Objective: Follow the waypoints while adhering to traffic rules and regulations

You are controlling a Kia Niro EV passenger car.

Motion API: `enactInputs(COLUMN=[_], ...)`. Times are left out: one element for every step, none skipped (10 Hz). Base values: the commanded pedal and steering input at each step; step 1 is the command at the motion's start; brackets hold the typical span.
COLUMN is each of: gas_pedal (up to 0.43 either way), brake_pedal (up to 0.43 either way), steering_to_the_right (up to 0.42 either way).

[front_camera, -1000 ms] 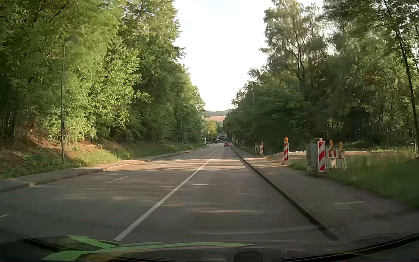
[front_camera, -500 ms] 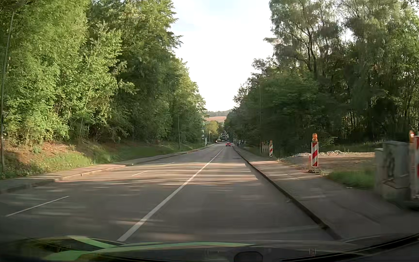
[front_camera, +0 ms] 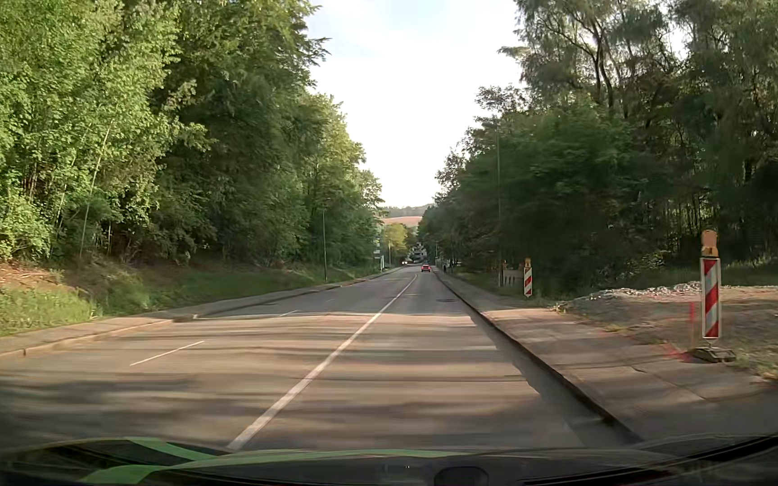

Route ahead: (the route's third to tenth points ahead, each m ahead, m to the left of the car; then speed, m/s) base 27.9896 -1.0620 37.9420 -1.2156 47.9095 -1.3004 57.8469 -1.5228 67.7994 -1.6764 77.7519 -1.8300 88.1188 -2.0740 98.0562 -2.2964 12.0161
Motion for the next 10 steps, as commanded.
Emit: enactInputs(gas_pedal=[0.0, 0.0, 0.0, 0.0, 0.0, 0.0, 0.0, 0.0, 0.0, 0.0], brake_pedal=[0.128, 0.098, 0.073, 0.061, 0.067, 0.067, 0.073, 0.073, 0.079, 0.079], steering_to_the_right=[-0.003, -0.003, -0.003, -0.002, 0.0, 0.004, 0.006, 0.006, 0.006, 0.005])
